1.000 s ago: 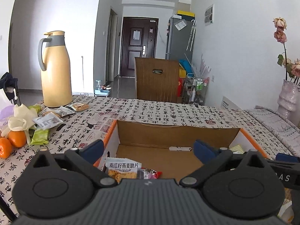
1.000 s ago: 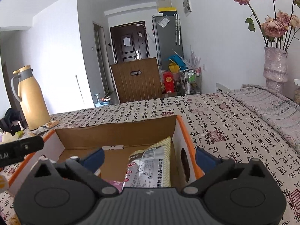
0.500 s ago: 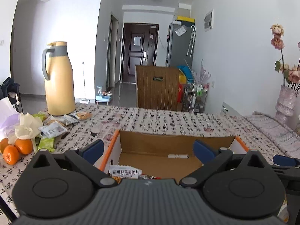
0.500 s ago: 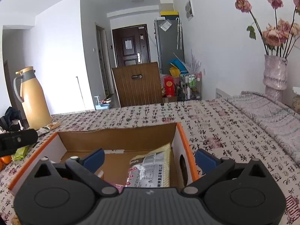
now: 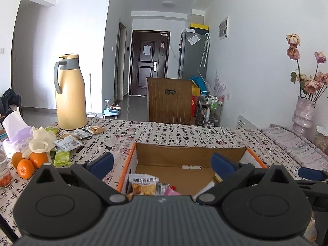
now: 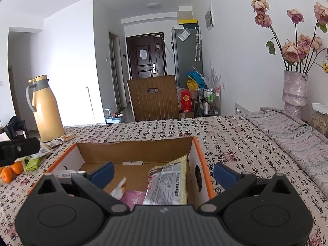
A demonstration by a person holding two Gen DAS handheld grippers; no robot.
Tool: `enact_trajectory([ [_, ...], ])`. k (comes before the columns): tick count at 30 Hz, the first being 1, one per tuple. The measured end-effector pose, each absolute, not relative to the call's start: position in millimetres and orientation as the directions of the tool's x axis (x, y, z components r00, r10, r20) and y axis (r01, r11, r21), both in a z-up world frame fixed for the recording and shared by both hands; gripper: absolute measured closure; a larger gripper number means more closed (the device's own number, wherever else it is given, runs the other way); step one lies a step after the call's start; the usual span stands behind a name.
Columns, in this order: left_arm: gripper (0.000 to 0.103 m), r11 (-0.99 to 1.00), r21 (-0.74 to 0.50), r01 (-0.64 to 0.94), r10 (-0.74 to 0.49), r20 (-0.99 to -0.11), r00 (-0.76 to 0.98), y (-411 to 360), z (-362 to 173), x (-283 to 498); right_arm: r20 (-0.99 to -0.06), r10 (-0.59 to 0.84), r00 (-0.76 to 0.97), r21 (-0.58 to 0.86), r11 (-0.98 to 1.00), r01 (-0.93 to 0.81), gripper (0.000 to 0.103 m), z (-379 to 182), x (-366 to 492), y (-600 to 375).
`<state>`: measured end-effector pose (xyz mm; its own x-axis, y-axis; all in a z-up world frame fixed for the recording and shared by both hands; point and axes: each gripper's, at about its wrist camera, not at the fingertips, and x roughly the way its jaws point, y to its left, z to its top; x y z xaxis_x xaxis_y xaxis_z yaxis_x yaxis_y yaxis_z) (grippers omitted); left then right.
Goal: Organize snacks
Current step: 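Withdraw both open tools from the box toward the snack pile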
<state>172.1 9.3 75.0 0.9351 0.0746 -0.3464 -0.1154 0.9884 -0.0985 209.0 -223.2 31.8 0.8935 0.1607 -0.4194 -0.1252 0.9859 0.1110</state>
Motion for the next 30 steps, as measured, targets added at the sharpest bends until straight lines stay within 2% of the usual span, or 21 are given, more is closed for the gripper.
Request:
enact_trajectory([
  [13,0.000,0.992,-0.093,-0.087,0.047,-0.372,0.927,18.7,62.9,114.5,-0.432,0.188,0.882,0.110,0.982,-0.155,0.000,22.3,142.4,-218.2],
  [30,0.000,0.992,-0.106,-0.071,0.012,-0.478,0.878,33.1,16.2,60.7,-0.505,0.239,0.829,0.109,0.971,-0.214,0.000,-20.0,69.8,-201.2],
])
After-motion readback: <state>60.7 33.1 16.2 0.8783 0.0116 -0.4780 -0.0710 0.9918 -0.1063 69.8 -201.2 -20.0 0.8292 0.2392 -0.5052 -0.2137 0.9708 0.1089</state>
